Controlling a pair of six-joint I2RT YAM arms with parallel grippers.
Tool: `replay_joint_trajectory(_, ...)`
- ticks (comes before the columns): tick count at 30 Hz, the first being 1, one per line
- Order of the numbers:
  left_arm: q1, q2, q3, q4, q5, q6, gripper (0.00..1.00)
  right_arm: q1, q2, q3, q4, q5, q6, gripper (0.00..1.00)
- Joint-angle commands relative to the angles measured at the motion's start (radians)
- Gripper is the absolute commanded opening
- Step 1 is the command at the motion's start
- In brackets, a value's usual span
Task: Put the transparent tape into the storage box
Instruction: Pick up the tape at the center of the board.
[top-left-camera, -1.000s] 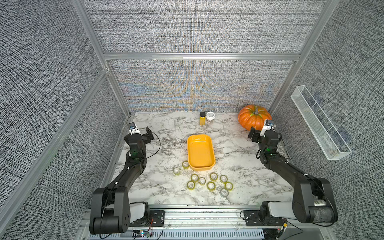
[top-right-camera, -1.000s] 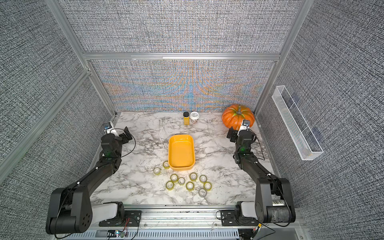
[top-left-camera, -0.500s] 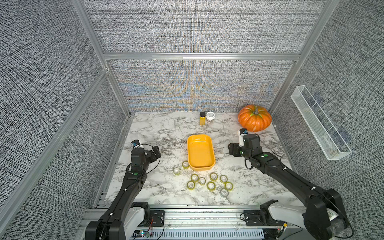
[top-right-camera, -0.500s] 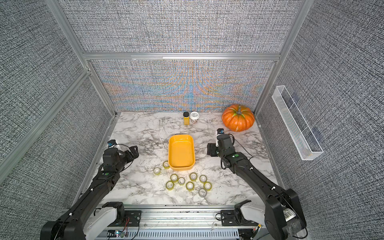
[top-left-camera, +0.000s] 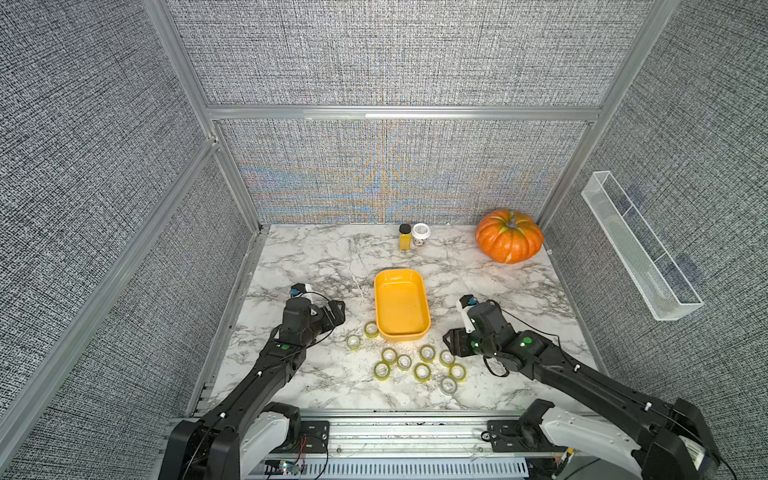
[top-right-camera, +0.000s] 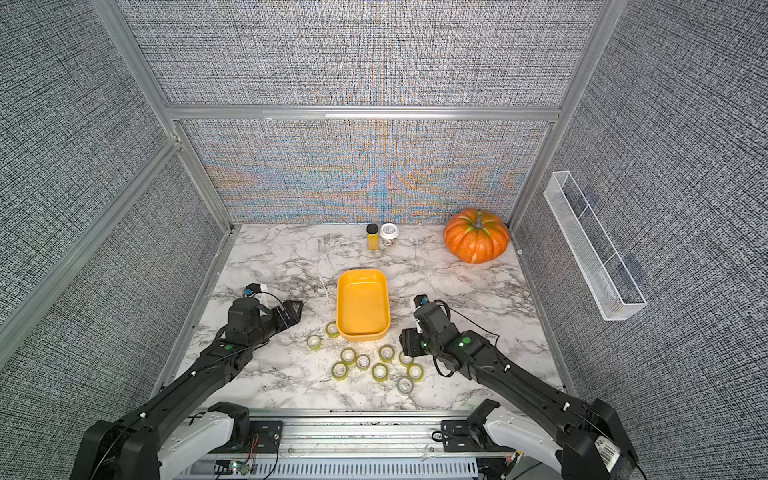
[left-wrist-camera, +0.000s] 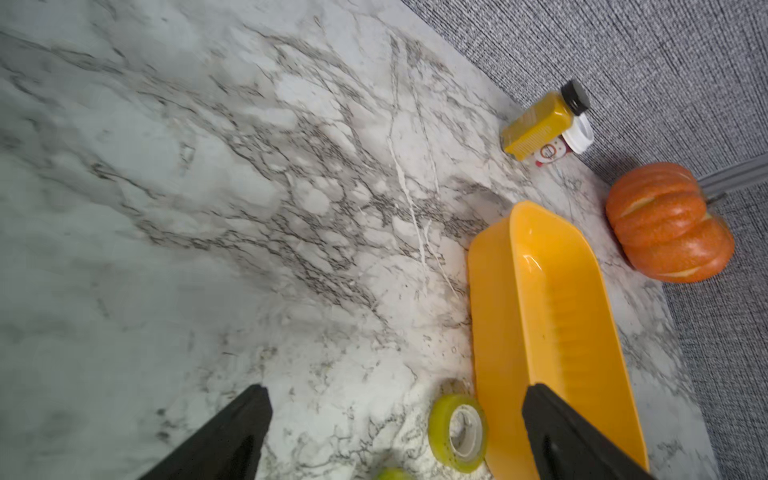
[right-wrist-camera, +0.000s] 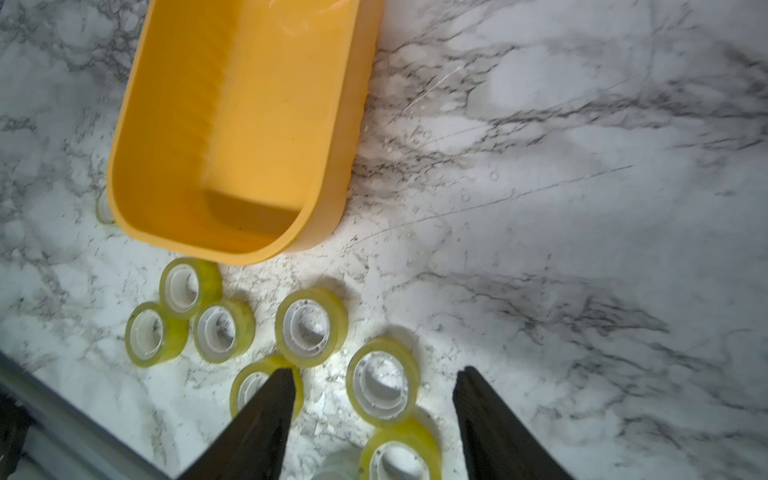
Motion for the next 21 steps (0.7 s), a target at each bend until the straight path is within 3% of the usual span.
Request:
replay_joint_trajectory(1, -0.044, 0.018, 0.023, 0.015, -0.038, -0.029, 0.99, 0.038, 0.000, -0.012, -0.015, -0.050, 0.039, 0.64)
replay_joint_trajectory(14, -0.156, 0.150, 0.147, 0.008, -0.051, -0.029, 0.99, 0.167, 0.118, 0.028, -0.106, 0.100, 0.151, 0.54)
replay_joint_trajectory(21, -0.228, 0.243, 0.204, 0.004, -0.096, -0.029, 0.99, 0.233, 0.153, 0.053, -0.096, 0.078, 0.127, 0.48)
